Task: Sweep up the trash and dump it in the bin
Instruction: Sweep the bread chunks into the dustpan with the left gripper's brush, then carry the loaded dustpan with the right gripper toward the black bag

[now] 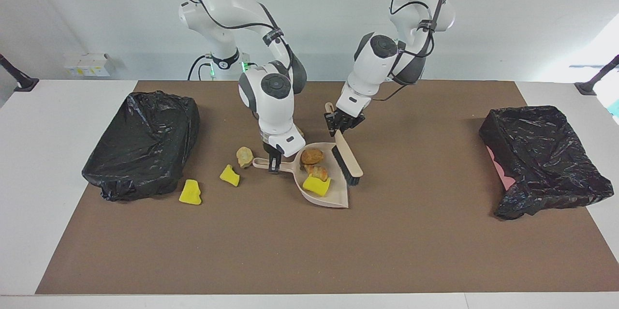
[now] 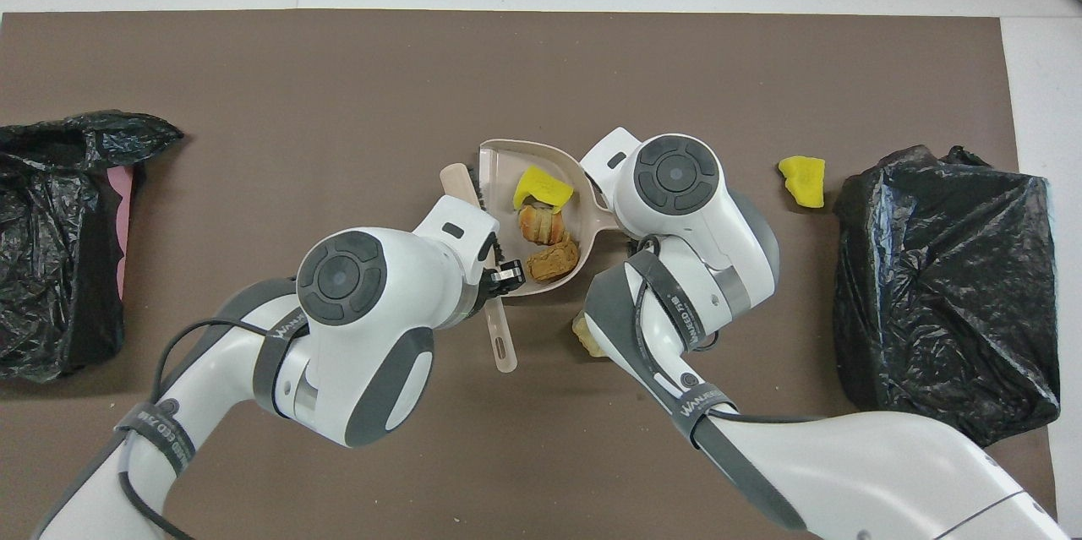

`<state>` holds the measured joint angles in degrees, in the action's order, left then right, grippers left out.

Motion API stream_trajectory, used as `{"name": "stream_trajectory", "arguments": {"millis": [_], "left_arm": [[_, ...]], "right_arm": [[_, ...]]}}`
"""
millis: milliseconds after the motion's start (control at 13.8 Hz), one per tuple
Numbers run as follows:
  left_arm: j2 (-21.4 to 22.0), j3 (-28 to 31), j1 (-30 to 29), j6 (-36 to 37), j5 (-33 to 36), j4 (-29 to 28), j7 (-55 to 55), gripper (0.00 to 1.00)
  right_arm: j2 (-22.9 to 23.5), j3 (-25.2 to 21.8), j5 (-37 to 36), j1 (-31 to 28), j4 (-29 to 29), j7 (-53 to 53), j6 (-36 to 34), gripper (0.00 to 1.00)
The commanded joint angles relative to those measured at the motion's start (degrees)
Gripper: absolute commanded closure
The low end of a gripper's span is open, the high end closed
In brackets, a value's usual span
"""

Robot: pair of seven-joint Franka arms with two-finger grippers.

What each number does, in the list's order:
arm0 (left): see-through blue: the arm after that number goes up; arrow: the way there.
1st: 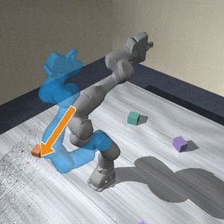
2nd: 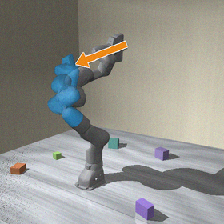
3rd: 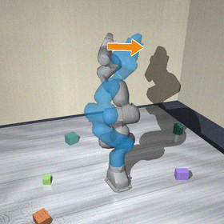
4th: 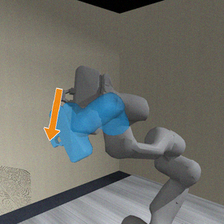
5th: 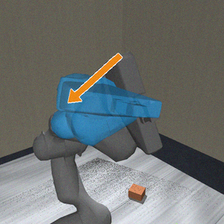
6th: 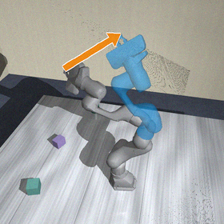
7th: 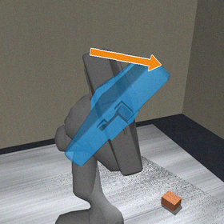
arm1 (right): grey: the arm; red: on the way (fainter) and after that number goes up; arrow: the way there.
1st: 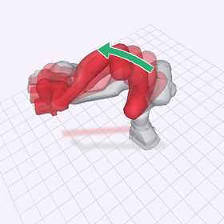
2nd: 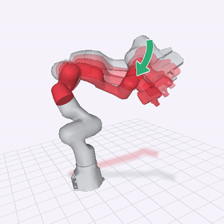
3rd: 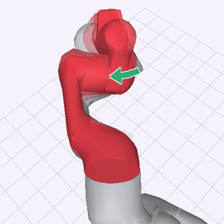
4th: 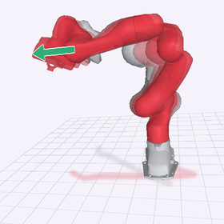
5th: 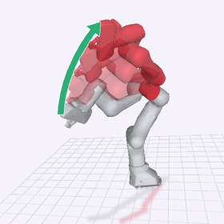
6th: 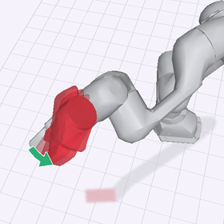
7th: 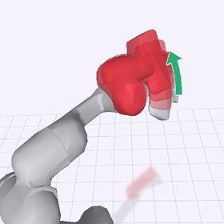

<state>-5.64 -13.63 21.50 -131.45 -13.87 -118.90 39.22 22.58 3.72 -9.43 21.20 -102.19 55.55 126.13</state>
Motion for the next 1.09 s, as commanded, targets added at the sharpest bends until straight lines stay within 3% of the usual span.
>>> {"name": "stream_trajectory", "arguments": {"millis": [0, 217, 580, 797, 1014], "left_arm": [[3.5, -0.1, -0.3, 7.8, -0.3, -1.0, 0.5, 1.0], [8.6, -0.3, 0.8, 7.9, 2.5, -8.2, 1.0, 1.0], [18.8, -0.7, 8.6, 2.9, 2.5, -22.1, 6.2, 1.0], [21.3, -0.8, 13.1, 2.8, 2.5, -24.6, 11.3, 1.0], [20.5, -0.9, 16.9, -0.8, 2.5, -27.1, 14.0, 1.0]], "right_arm": [[1.0, 0.6, -0.8, -0.7, 0.8, -2.6, 1.0, 1.0], [-1.6, 0.6, -0.6, -3.5, 0.8, -2.0, 0.0, 1.0], [-8.0, 0.7, -0.3, -9.0, 0.8, -1.9, -7.1, 1.0], [-11.3, 0.7, -0.1, -14.1, 0.0, 0.7, -10.3, 1.0], [-12.5, 0.7, 0.5, -20.6, 0.0, 7.5, -10.4, 1.0]]}}
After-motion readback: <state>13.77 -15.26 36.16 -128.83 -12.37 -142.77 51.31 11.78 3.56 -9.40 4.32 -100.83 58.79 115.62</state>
